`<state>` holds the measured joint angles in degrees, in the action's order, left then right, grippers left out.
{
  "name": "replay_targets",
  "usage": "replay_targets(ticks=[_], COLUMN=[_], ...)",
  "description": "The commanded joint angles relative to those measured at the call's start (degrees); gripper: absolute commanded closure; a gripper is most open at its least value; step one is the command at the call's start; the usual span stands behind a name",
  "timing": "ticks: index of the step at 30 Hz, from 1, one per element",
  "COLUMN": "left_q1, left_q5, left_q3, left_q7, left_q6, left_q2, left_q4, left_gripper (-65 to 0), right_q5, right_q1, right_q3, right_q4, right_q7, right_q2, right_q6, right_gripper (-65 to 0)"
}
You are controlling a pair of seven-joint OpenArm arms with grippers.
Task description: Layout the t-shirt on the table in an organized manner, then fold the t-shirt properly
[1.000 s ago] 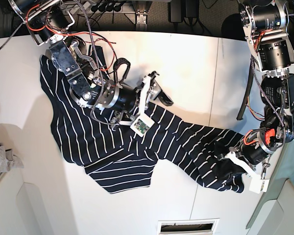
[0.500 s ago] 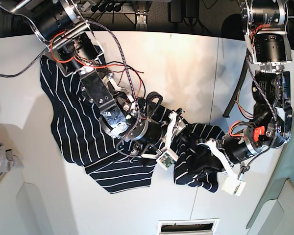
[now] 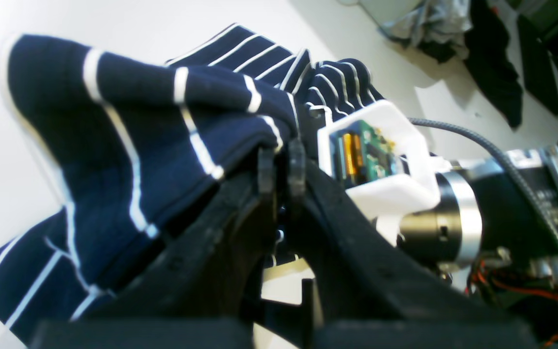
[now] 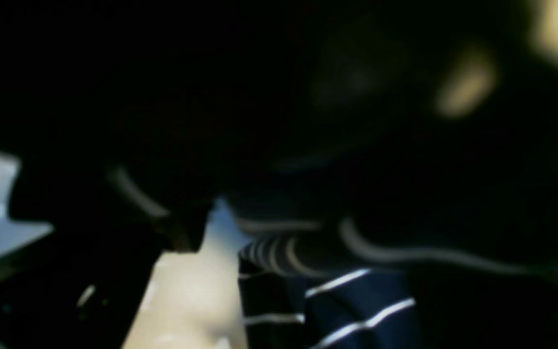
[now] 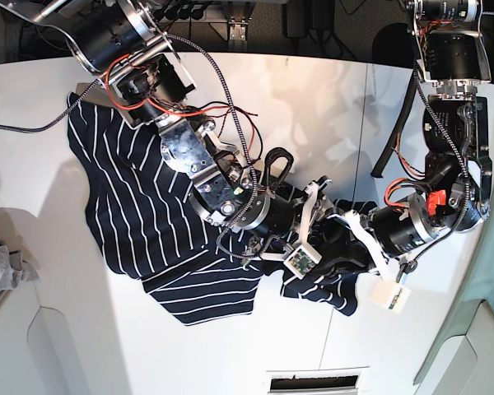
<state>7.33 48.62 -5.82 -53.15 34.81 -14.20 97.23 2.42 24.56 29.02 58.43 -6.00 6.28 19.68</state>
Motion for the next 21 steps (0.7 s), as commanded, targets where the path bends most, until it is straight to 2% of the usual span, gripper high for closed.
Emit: replay_targets(ticks=[1,5,7,12,18,19,21], left_q1=[1.20,1.20,1.20,1.22,1.22,1.20,1.20], left_q5=[1.77,1.77,1.77,0.76,-3.54,-3.69,-3.63], left_q3=[-0.09,-0.09,-0.09,-0.24,-1.09,-1.88,-4.46], left_q7=[1.18,1.18,1.03,1.03,1.27,1.55,1.68], left_q6=[0.61,0.61,0.63,0.63,0.59,0.59,0.55], left_q2=[-0.42,-1.29,-1.92,-3.15,-3.13,-3.13,-3.13], left_q4=[1.11,1.11,1.11,1.11,1.11,1.11,1.11], left_gripper=[0.0,0.0,0.0,-0.1,-21.1,-23.7,-25.0], right_q5=[0.48,1.29,1.27,1.29,1.68,1.66,1.66], right_q1=[1.77,1.79,1.75,1.73,1.27,1.27,1.27], right_q3=[-0.11,-0.11,-0.13,-0.17,-0.17,-0.17,-0.17], right_q4=[0.85,0.85,0.87,1.29,4.81,5.51,7.06], right_q7=[1.77,1.95,2.03,2.08,1.62,1.25,-0.57], right_q2=[1.31,1.22,0.81,-0.35,-2.23,-2.56,-2.97], right_q6=[0.17,-0.26,-0.28,-0.11,0.24,0.24,0.22], right_gripper=[-39.3,-10.0,-0.7,0.0,0.0,0.0,0.0])
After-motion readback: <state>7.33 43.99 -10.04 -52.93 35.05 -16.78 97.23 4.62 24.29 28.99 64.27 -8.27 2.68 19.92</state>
